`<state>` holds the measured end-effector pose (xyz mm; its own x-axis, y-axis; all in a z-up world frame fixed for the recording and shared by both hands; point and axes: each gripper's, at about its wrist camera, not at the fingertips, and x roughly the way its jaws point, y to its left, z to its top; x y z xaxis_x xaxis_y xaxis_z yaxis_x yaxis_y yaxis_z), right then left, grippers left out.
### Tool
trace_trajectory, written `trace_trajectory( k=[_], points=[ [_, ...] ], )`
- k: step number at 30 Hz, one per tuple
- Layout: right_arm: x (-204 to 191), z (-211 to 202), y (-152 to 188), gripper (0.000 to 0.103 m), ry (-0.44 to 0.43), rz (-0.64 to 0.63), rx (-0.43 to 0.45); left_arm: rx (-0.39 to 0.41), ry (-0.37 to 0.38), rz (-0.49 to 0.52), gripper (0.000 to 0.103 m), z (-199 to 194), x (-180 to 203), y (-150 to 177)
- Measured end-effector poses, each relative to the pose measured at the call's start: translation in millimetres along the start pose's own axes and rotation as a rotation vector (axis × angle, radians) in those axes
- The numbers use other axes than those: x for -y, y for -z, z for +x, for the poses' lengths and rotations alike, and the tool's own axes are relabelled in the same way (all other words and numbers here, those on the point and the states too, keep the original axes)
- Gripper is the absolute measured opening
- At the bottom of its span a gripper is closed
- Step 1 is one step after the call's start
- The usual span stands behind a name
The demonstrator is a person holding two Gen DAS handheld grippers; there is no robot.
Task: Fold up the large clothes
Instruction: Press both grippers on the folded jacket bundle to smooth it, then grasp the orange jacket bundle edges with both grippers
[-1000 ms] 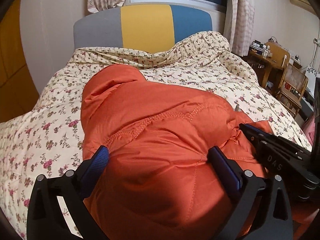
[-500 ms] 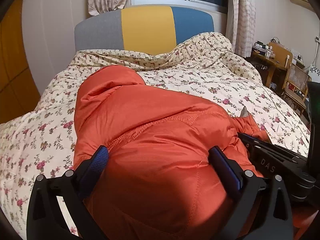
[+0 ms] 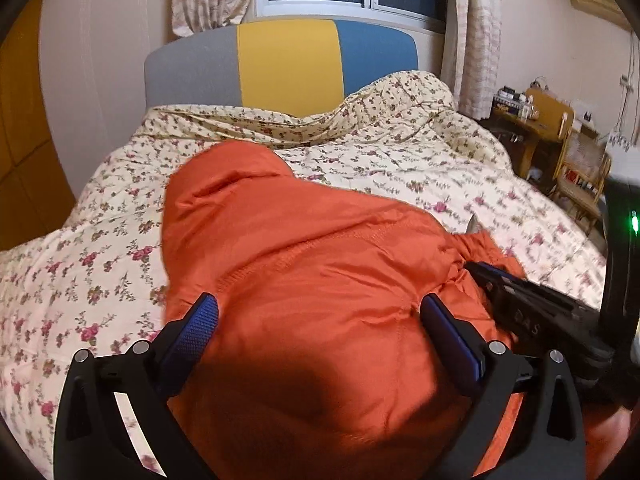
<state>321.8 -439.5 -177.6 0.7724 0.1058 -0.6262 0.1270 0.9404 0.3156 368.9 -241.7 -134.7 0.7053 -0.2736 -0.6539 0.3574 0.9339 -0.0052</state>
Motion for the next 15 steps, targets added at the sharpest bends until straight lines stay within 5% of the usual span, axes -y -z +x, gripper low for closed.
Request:
trace_trajectory(
  k=[3,7,10,15],
  points=[
    [-11.1,-4.1,-17.0,0.020,-0.008,-0.035,-0.039,0.043,-0.086,-0.058,0.100,-1.3,-19.4,-23.6],
    [-14.0,15.6,-34.2,0.020,0.014,-0.037,-0.125,-0.043,-0.145,-0.038,0.100,30.8,-24.6,-48.7],
    [-5.5,34.5,-28.4,0.021,0.034,-0.036,-0.133,-0.118,-0.170,0.029,0.100,58.6,-14.2,-49.7],
    [9.3,44.1,-18.6,0.020,0.035,0.025,-0.087,-0.114,-0.211,0.075,0.100,77.6,-0.1,-38.6]
  ],
)
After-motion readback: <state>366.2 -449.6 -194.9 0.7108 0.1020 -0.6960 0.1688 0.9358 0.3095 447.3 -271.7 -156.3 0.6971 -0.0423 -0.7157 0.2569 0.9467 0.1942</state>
